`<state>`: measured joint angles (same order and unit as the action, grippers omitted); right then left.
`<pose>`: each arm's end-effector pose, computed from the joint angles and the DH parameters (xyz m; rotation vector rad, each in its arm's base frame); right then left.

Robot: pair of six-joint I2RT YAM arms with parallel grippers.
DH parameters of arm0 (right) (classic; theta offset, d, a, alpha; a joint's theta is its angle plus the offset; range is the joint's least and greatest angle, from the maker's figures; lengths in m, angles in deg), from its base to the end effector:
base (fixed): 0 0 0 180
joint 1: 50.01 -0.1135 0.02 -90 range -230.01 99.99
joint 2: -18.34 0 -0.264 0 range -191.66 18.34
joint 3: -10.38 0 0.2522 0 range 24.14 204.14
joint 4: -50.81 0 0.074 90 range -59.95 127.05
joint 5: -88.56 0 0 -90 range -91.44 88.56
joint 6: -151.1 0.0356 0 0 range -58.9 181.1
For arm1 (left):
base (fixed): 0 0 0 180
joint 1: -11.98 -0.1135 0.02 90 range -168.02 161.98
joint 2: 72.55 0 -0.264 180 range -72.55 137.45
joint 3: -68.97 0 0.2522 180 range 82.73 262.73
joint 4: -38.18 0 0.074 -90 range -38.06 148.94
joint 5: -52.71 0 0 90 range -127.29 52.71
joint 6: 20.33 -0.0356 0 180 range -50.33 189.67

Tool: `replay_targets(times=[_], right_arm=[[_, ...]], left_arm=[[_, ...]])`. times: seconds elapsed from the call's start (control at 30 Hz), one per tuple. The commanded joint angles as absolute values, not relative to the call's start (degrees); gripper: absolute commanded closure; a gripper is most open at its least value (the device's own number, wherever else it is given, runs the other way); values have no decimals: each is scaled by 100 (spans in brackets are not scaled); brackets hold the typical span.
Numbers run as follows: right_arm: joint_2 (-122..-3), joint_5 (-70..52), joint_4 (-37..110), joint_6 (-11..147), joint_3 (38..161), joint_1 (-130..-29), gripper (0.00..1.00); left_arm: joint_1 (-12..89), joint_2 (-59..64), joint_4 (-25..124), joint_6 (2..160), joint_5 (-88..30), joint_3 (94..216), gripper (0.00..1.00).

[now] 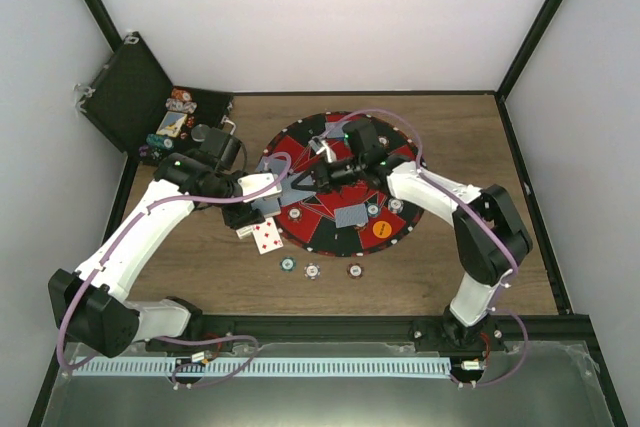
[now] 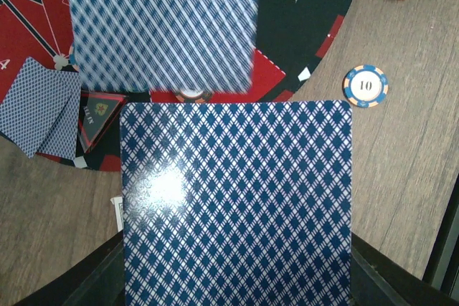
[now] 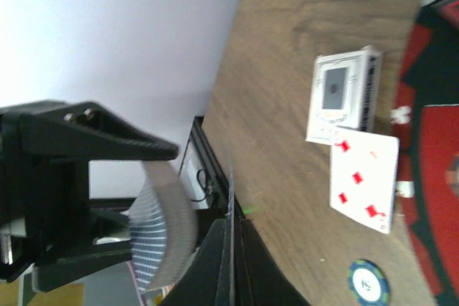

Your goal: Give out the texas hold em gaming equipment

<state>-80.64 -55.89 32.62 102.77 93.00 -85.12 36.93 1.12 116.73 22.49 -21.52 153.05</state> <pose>0.2952 0.2429 0.2495 -0.5030 2.3972 1.7252 0.2082 -0.1075 0.3119 1.6502 2.1431 -0.2668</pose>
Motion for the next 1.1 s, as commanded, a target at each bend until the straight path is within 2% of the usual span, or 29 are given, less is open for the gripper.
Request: replay_targets(times=[0.0,0.2,0.43,0.67,0.83,0.9,0.93,1.0,1.07], right_arm=[[-7965,-5389,2745,9969,9520,-8076,99],[-8674,-5105,2213,9482,10466,-7310,99],[-10627,-3725,1245,8864,12753,-6802,99],[-12435,-3637,971,9085,14990,-6607,99],[-12857,-3521,1130,9248,15499,-6574,96],[-12876,-3366,1182,9252,15502,-6559,90],[-12874,-3324,1180,9230,15507,-6564,83],[-12843,-3245,1108,9139,15518,-6565,58],[-12735,-3055,980,9001,15495,-6564,52]], left_arm=[[3692,3,11522,2178,-1983,15285,96],[3693,-86,11613,2186,-2028,15250,96],[3694,-129,11686,2205,-1995,15224,96],[3694,-85,11741,2242,-1929,15315,96],[3690,-36,11736,2261,-1884,15300,96],[3690,-18,11735,2241,-1912,15304,96],[3694,-21,11733,2235,-1924,15308,96],[3694,-18,11697,2226,-1927,15292,96],[3692,2,11668,2221,-1910,15266,96]])
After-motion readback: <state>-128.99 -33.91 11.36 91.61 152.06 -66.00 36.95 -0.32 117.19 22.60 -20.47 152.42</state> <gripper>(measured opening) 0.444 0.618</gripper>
